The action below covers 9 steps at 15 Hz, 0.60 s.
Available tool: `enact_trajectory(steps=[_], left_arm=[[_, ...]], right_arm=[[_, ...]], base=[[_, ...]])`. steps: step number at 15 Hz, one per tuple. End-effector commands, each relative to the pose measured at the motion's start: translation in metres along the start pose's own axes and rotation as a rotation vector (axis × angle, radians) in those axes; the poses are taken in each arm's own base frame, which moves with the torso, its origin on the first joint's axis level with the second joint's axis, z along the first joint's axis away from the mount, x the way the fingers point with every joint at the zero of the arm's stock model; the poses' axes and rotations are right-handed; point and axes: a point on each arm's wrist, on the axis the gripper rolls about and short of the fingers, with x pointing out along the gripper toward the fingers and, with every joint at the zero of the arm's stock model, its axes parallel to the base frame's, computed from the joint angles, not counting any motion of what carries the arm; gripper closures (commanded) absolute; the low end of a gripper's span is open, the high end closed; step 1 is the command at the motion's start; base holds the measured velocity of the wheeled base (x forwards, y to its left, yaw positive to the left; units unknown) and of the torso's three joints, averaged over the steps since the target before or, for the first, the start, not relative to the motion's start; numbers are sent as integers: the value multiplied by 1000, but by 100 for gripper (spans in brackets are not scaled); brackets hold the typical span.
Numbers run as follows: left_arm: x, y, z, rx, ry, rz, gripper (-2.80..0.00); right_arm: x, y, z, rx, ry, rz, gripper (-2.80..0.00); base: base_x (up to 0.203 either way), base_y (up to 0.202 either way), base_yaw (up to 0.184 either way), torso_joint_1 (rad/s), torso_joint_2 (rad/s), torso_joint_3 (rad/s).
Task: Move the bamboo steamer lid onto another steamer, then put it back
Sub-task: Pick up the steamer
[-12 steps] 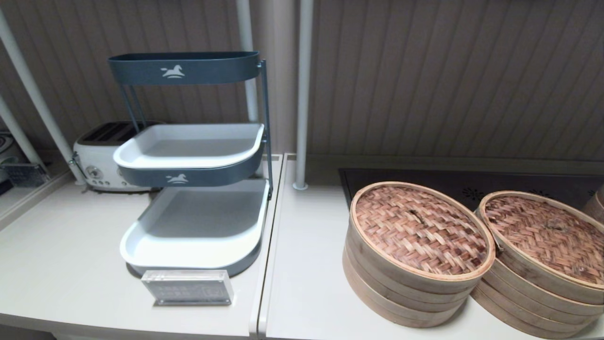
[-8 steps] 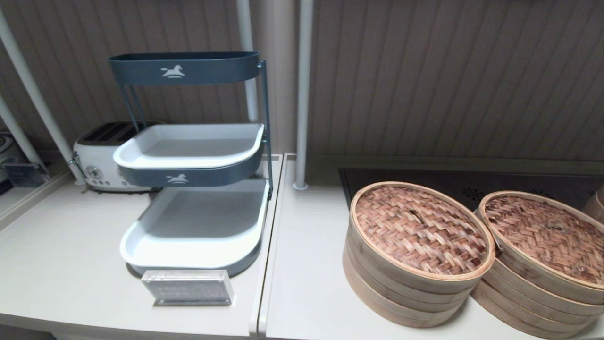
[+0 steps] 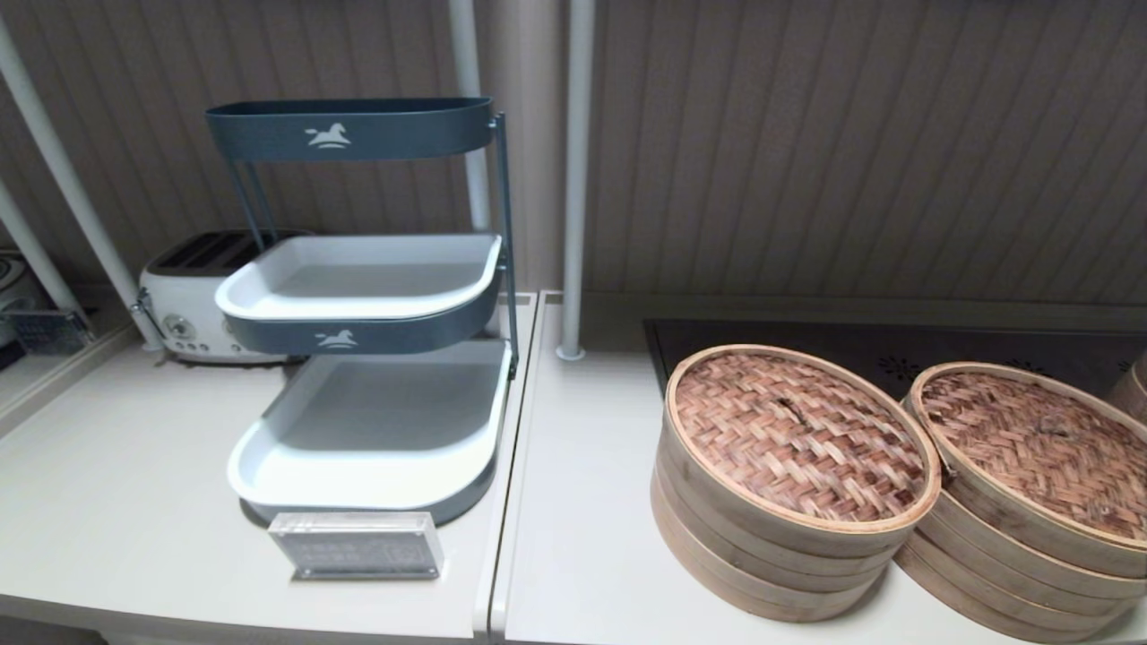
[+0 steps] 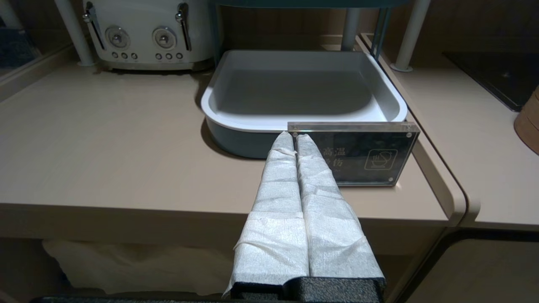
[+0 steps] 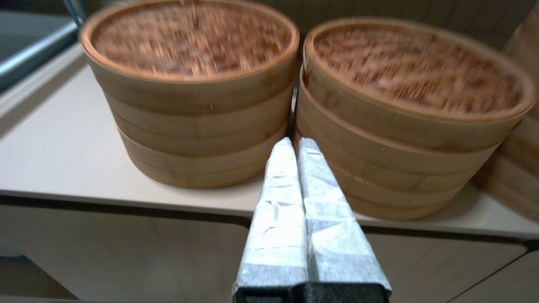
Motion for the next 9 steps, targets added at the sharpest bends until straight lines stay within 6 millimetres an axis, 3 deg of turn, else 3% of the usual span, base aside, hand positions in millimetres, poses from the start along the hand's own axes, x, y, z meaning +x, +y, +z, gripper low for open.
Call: enact_trajectory(steps=[1, 2, 5, 9], left_arm=[[2, 0, -8, 0, 25, 1, 0], [2, 0, -8, 1, 25, -1, 0], [2, 0, -8, 0, 25, 1, 0], [1, 0, -8, 1, 24, 1, 0]], right_arm=[[-11, -1, 28, -1, -38, 2, 0], [-14, -2, 44, -2, -23, 5, 0], [5, -5, 97, 1, 78, 25, 0], [74, -9, 177, 21, 205, 55, 0]], base=[[0, 0, 0, 0, 0, 0], [0, 0, 0, 0, 0, 0], [0, 0, 0, 0, 0, 0], [0, 0, 0, 0, 0, 0]])
